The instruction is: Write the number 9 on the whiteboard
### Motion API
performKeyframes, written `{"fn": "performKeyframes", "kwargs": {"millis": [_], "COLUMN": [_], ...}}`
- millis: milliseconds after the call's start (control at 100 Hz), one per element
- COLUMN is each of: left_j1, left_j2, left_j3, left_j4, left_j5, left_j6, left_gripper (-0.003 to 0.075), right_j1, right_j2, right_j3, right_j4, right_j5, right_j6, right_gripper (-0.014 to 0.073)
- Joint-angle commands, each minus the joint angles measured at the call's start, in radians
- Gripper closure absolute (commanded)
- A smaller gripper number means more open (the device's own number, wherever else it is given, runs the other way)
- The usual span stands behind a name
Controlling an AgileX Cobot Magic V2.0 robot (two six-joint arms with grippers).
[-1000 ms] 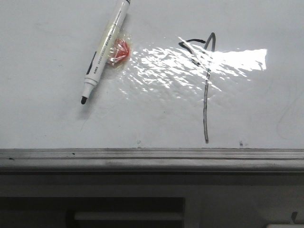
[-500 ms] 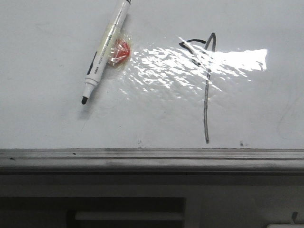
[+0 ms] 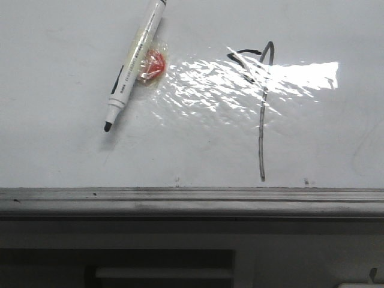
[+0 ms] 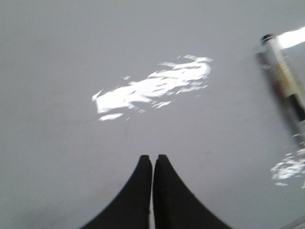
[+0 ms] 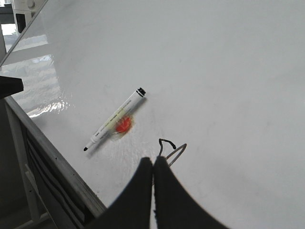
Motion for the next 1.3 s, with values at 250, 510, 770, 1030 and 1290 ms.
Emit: {"fn": "performKeyframes", "kwargs": {"millis": [250, 510, 770, 1030, 1290], "left_j1": [0.213, 0.280, 0.295, 0.295, 0.295], "left_j2": [-0.081, -0.181, -0.209, -0.209, -0.209], "left_j3": [0.041, 0.041, 0.041, 0.041, 0.041], "left_j4": [0.325, 0.323, 0.323, 0.323, 0.323], "left_j5": [0.170, 0.410, 0.417, 0.417, 0.417], "left_j6": [-0.448, -0.542, -0.542, -0.542, -0.542], "left_gripper": [0.0741, 0.0741, 0.0741, 0.0741, 0.0741], "right_j1": [0.002, 0.002, 0.002, 0.002, 0.002], "right_j2": [0.013, 0.013, 0.013, 0.013, 0.013], "right_j3": [-0.023, -0.023, -0.023, -0.023, -0.023], "right_j4": [-0.054, -0.055, -0.055, -0.055, -0.056], "right_j5": [-0.050, -0.049, -0.049, -0.049, -0.049], "right_j6": [-0.003, -0.003, -0.003, -0.003, -0.003], "right_gripper": [0.0635, 0.0635, 0.0635, 0.0635, 0.0635]}}
